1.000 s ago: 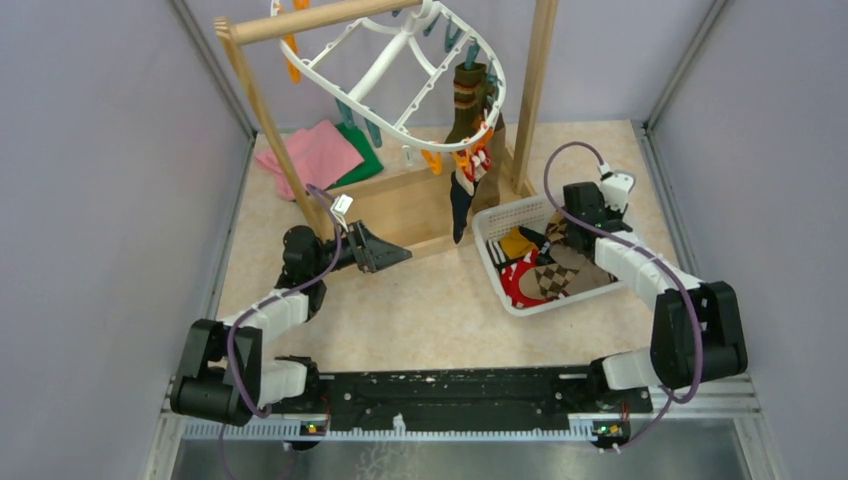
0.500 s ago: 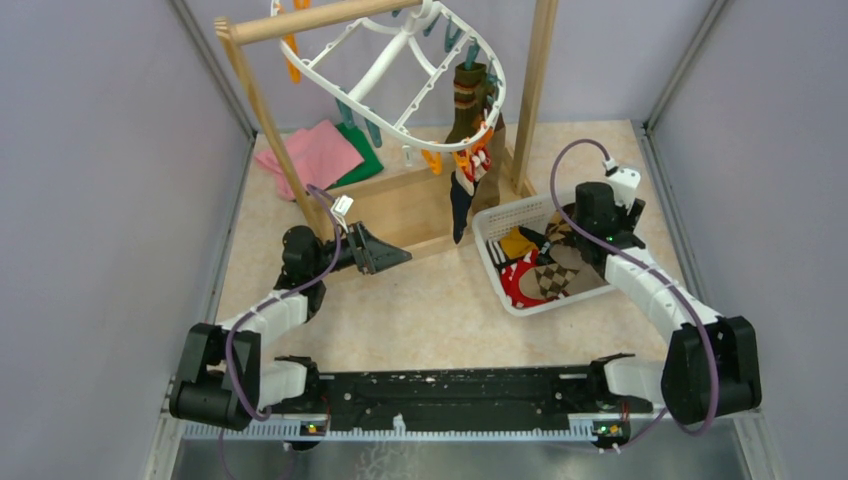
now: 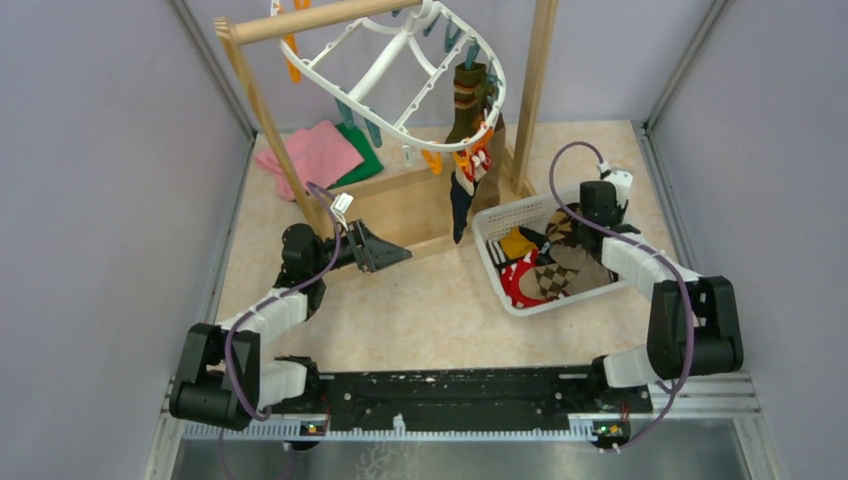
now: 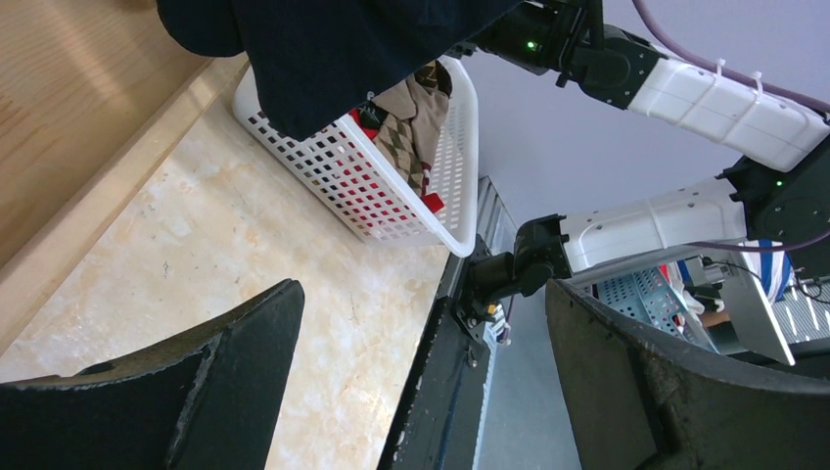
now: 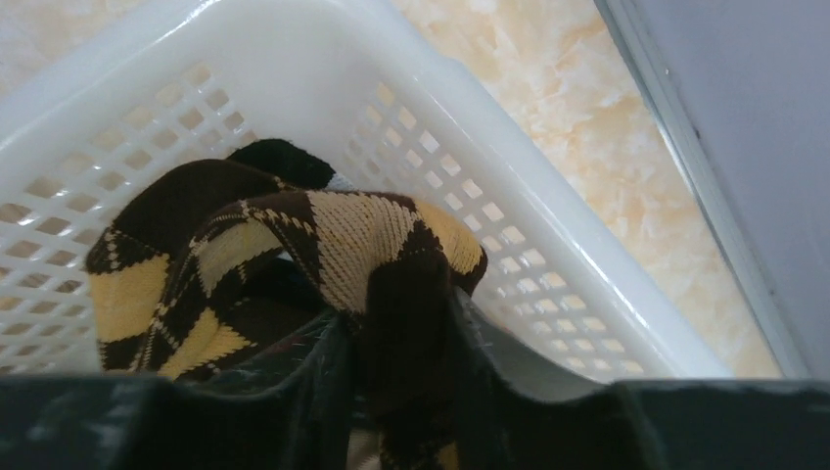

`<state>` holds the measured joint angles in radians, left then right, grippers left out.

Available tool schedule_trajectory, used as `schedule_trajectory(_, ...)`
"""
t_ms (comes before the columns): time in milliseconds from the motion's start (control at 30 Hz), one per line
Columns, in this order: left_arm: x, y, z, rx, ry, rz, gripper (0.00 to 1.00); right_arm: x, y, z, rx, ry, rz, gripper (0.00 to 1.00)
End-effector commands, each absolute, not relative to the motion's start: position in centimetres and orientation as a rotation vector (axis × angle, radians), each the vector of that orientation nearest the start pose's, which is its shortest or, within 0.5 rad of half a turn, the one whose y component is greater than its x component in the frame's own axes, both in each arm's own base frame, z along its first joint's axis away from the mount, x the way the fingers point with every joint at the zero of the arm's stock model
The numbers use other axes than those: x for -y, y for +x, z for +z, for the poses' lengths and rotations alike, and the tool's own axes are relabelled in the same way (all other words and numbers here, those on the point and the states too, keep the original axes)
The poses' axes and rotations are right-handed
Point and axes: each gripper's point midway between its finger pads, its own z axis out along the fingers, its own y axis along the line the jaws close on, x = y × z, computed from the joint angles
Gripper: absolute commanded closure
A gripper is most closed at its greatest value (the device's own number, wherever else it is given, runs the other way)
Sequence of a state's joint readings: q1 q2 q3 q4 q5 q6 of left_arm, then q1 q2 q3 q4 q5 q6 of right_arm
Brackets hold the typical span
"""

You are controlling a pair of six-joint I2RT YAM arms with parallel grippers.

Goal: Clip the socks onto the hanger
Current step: Pick up the sock from the bin.

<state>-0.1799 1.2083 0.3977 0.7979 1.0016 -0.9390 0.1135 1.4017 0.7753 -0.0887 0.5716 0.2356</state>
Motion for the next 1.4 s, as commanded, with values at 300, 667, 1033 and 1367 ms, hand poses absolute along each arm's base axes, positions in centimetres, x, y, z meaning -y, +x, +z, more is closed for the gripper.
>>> schedule_trajectory(300, 21.5, 24.5, 21.6, -1.768, 0.294, -1.591, 0.01, 4.1, 38.4, 15.5, -1.951, 0.352, -0.307, 0.99)
schedule_trajectory(667, 21.8, 23.0, 23.8, -1.652, 0.354, -1.674, 0.01, -0.6, 36.7, 25.4, -1.763, 0.172, 0.010, 1.00)
schedule_trajectory(1033, 26.0, 18.8, 25.1, -1.493, 0.610, -1.676, 0.01, -8.1, 32.1, 33.9, -1.594, -0.179, 0.320, 1.00)
schedule_trajectory(1367, 26.6, 16.7, 26.9, -1.100, 0.832, -1.280, 0.01, -16.0, 26.6, 39.4, -1.381, -0.540, 0.621, 1.00)
